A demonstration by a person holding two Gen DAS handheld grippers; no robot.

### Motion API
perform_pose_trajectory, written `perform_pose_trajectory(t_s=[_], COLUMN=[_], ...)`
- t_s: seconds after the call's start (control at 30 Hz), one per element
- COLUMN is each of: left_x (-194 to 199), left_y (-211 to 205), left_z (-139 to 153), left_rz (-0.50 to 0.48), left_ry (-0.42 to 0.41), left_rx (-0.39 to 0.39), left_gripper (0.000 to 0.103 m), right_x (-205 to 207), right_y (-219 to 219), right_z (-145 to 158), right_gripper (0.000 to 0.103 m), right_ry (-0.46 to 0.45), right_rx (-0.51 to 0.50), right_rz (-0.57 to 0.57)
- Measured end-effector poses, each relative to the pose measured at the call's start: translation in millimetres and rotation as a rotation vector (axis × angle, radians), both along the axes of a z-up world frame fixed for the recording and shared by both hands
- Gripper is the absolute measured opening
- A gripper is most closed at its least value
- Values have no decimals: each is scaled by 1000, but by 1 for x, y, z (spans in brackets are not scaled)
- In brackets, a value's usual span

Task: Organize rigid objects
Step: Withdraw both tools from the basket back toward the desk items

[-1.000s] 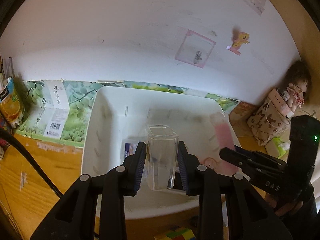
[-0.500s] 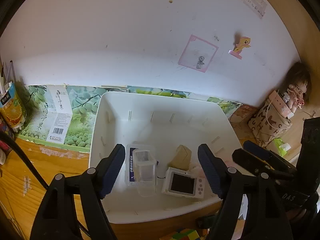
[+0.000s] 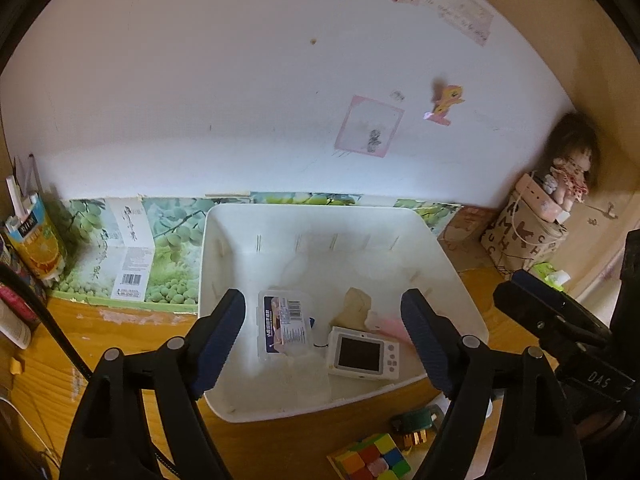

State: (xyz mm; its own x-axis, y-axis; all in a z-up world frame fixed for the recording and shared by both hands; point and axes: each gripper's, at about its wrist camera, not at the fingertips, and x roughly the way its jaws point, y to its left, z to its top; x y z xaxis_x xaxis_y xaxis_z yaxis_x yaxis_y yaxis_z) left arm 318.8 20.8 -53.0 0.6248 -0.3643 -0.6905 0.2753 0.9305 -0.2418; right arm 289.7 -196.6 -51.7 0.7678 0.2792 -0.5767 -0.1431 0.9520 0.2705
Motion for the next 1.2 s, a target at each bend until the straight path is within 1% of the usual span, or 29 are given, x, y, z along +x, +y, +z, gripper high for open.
perform_pose_trajectory(t_s=[0.23, 0.37, 0.5, 0.57, 0.63, 0.73, 1.0, 1.2], left_x=[-23, -40, -56, -66, -75, -90, -126, -147], left_y=[5, 7, 8, 8, 8, 10, 15, 17], left_z=[20, 32, 41, 45, 48, 52, 57, 55], left_rz=[12, 44, 73, 90, 107, 125, 163, 174], left_ry=[-40, -65, -82, -90, -96, -102, -103, -92], left_rx=[1, 3, 9, 18, 24, 20, 32, 41], left_gripper=[83, 83, 83, 83, 83, 83, 83, 83], right_x=[-28, -47, -71, -83, -96, -114, -155, -178], right_y=[2, 3, 3, 2, 2, 1, 2, 2], right_z=[27, 41, 57, 62, 67, 74, 82, 77], right_gripper=[84, 84, 84, 90, 101, 102, 102, 102], right_ry=[-59, -94, -154, -178, -210, -250, -314, -324], right_rx=[-24, -57, -89, -99, -102, -98, -103, -87], right_rz=[-9, 4, 10, 9, 13, 20, 57, 86])
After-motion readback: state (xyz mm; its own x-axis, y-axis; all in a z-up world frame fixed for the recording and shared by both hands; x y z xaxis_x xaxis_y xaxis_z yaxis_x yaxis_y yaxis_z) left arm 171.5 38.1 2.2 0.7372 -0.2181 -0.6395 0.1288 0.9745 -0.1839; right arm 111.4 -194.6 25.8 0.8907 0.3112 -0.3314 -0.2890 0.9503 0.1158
